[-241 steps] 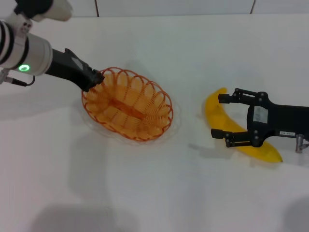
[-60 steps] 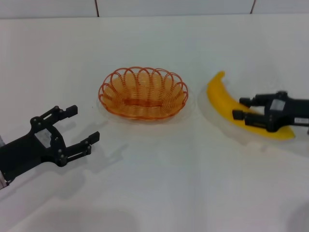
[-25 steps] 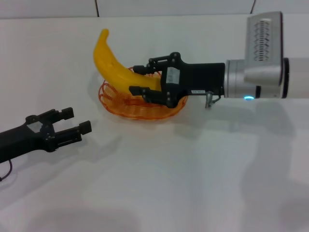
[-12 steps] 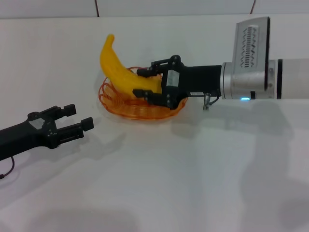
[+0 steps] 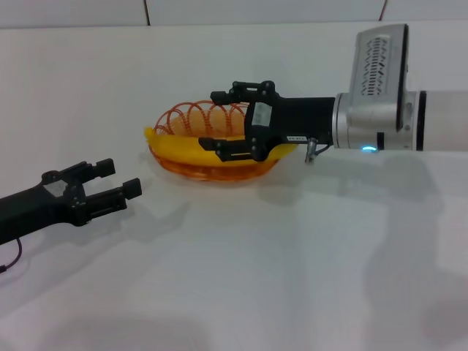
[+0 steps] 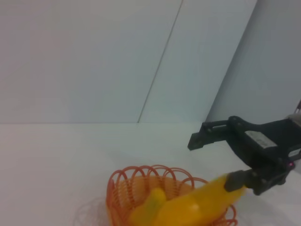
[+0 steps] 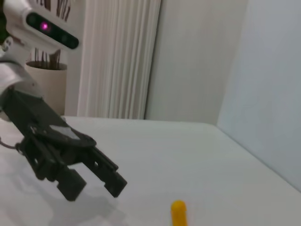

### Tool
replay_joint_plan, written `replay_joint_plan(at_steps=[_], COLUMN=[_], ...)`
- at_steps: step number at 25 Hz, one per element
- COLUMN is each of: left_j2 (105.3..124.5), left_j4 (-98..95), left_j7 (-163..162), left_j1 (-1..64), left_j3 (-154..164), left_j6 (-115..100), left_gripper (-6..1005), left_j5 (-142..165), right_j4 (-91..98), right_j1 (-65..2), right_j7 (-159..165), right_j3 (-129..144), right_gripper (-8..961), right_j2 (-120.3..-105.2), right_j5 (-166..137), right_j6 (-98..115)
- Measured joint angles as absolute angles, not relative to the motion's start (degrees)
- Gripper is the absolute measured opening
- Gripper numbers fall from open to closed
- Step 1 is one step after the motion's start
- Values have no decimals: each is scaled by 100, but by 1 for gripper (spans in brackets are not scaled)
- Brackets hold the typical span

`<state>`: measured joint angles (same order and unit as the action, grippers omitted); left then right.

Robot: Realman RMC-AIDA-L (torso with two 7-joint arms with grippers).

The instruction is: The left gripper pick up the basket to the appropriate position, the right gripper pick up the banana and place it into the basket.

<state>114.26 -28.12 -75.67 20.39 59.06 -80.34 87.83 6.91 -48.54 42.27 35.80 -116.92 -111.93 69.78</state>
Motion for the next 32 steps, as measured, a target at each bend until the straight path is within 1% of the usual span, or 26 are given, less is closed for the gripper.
replay_joint_plan(at_steps=[2,5,7,11,13,16,20,25,32], left_j2=[11425,11424,11420,11433,11455,11542,11654,11665,11684], left_j4=[-2812,-2813,-2812,-2813,-2816,-2823,-2784,-2658,-2654], left_j7=[-7559,-7540,-7499,-7268,-7052,-6242,-5438,-5233,-5124], left_j1=[2023,1995,1982,1960,1928,1830,1739,1779,1806], left_j3=[5903,5897,5880,5750,5700,5673,5570,5537,5537], left_j6=[-8033,-8033,-8029,-8024,-8017,-7962,-7796,-7754,-7754], left_gripper=[844,844,844,844,844,844,844,844,845], left_j5=[8787,8789,8789,8846,8863,8868,8865,8814,8809], right_j4=[764,1259,1860,2770,2898,2897,2763,2444,2346], right_j1=[-4800,-4520,-4166,-3484,-3230,-2983,-2839,-2742,-2710], right_j7=[4347,4824,5269,5844,5895,5901,5823,5414,5386], right_j3=[3631,3775,3826,3816,3803,3777,3807,3846,3826], right_gripper=[616,750,840,841,841,839,837,836,837], right_j2=[-11665,-11628,-11620,-11618,-11578,-11498,-11460,-11495,-11510], right_j5=[-11201,-11213,-11203,-11178,-11172,-11168,-11201,-11279,-11284], right_j6=[7138,7692,8255,9030,9098,9069,8872,8237,8060])
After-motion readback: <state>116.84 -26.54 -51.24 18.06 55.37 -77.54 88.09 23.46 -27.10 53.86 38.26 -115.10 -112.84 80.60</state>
